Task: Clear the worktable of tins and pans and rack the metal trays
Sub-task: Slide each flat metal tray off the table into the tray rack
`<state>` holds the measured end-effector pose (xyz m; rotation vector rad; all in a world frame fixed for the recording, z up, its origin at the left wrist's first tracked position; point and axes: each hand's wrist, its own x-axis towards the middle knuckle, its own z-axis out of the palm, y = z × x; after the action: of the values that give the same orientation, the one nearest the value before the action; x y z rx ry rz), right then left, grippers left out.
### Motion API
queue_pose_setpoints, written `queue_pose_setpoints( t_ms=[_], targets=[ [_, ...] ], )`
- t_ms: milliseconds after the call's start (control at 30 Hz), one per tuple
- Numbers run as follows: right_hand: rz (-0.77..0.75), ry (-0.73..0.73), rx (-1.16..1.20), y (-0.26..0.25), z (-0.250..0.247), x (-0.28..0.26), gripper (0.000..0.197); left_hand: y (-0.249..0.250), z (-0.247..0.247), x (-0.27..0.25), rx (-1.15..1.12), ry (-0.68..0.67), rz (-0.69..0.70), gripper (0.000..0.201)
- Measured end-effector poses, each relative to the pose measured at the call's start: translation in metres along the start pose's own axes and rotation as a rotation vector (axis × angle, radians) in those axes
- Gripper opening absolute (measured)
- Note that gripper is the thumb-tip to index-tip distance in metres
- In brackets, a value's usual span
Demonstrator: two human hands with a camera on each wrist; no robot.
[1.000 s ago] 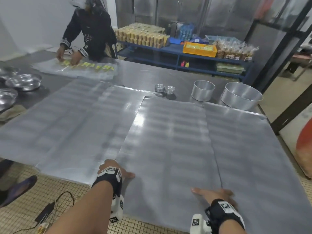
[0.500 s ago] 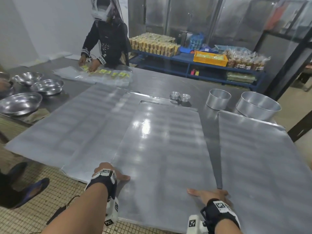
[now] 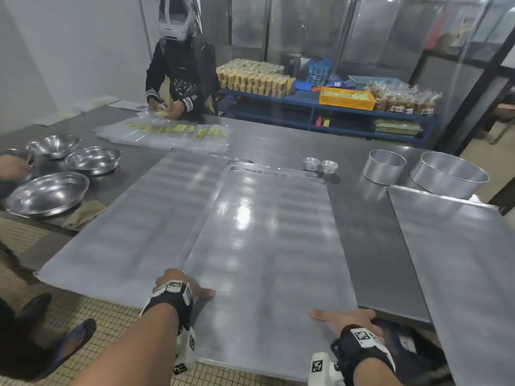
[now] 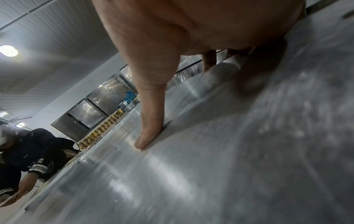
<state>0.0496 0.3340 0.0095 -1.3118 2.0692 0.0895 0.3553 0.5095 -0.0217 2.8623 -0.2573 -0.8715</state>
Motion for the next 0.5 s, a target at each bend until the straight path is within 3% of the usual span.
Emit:
queue_pose_setpoints(
  t_ms=[167,300,400,500],
  targets=[
    [-0.032,0.026,0.002,-0.018,0.020,-0.019,0.134,-0.008,-0.010,0.035,0.070,0.030,-0.006,0.101],
    [-0.010,0.046,-0.011,-0.029,0.034,-0.022,0.137,-0.014,0.007,0.092,0.104,0.024,0.003,0.129],
    [-0.015,0.062,-0.010,-0.036,0.042,-0.022,0.139,-0.012,-0.024,0.043,0.044,0.051,0.016,0.111],
    [-0.024,0.080,-0.017,-0.042,0.049,-0.018,0.141,-0.008,-0.034,0.029,-0.008,0.064,-0.006,0.096]
  ],
)
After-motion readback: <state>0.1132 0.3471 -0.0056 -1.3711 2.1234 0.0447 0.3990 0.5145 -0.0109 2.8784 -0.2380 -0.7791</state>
